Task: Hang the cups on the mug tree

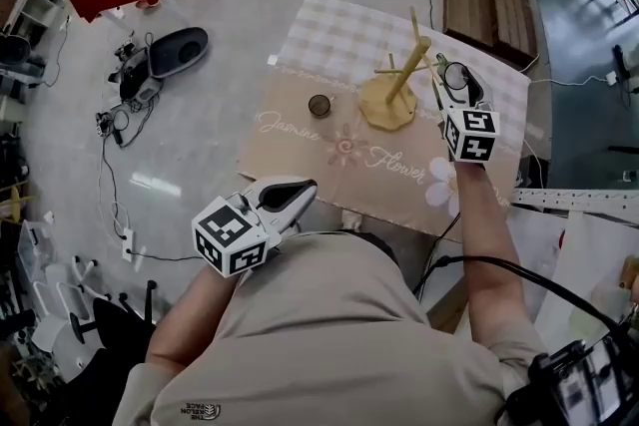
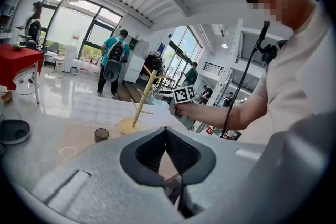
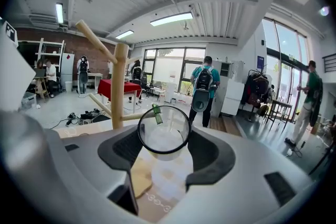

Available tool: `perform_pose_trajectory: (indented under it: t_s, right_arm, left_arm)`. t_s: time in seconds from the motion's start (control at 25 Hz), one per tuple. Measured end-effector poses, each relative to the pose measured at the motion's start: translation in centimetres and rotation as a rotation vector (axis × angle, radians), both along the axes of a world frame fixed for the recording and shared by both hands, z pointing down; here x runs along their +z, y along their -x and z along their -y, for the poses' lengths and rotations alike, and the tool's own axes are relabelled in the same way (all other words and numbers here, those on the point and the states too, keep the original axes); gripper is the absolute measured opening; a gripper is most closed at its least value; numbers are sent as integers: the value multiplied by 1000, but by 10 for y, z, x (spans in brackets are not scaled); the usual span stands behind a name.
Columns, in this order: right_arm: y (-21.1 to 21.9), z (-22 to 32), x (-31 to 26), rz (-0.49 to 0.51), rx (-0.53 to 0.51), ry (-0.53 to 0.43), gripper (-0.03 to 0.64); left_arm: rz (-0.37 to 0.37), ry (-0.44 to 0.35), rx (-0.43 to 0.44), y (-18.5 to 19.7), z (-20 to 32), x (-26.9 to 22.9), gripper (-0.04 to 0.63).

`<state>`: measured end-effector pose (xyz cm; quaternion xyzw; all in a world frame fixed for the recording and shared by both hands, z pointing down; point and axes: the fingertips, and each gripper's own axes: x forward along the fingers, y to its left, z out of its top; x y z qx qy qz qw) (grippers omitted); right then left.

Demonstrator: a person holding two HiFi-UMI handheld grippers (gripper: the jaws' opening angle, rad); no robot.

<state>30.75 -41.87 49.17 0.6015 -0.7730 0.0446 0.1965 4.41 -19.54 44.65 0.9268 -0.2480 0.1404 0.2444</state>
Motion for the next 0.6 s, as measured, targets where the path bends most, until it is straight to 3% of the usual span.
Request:
perform_pose_trajectory:
  t_s: [0.6]
  right_arm:
    - [42,-14,31,-59,-31,-15,276]
  left_arm:
    - [-8,-2,-12,28,-8,1,8]
